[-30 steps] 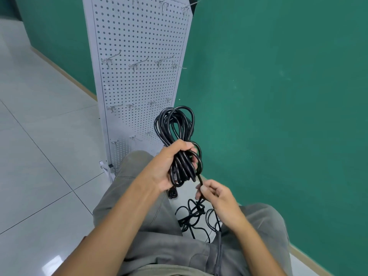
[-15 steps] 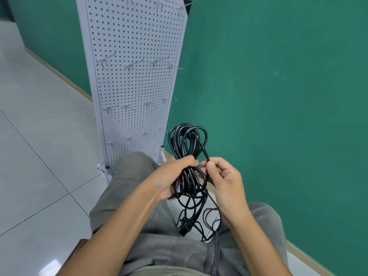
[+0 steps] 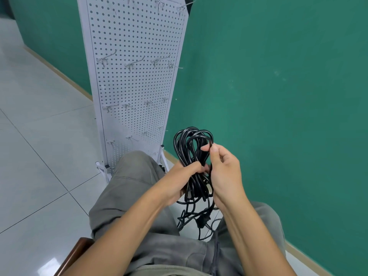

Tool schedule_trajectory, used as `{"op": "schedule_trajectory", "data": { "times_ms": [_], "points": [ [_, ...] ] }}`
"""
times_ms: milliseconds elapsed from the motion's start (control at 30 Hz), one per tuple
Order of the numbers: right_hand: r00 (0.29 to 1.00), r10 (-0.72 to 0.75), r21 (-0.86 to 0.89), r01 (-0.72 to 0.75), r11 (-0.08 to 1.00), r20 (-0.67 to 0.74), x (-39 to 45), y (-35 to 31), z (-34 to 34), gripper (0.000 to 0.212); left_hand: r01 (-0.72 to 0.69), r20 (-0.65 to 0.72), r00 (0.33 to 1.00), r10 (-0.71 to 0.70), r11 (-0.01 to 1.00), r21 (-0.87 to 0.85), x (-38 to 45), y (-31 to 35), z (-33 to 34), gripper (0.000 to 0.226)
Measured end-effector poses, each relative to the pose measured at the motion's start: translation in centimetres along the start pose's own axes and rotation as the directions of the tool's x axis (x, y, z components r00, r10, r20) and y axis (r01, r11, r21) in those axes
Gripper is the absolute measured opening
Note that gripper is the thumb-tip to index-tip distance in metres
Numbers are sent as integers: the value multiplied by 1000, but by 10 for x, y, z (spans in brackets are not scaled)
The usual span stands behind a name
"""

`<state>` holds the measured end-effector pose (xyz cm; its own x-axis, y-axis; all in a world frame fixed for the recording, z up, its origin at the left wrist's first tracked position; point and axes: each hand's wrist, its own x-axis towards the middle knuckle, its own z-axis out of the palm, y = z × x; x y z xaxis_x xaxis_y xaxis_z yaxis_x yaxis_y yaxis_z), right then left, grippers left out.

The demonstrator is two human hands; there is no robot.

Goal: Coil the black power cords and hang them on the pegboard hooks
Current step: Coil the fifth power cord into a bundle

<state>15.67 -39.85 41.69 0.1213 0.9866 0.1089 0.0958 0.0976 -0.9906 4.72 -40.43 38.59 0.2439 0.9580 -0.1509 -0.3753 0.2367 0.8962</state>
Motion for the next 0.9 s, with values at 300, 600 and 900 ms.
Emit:
{"op": "schedule_trajectory", "data": {
  "times_ms": [300,600,900],
  "points": [
    [949,-307,-473,300,828,63,2,-9,2,24,-38,28,999,37,999,3,-2,6,-1,10],
    [927,64,-486,134,864,369,27,-50,-28,90,69,53,996,-67,996,-49,0,2,-3,14],
    [732,326,-404,-75,912,598,53,-74,-46,43,26,254,965,-63,989,143,-7,9,-10,15]
  ]
}}
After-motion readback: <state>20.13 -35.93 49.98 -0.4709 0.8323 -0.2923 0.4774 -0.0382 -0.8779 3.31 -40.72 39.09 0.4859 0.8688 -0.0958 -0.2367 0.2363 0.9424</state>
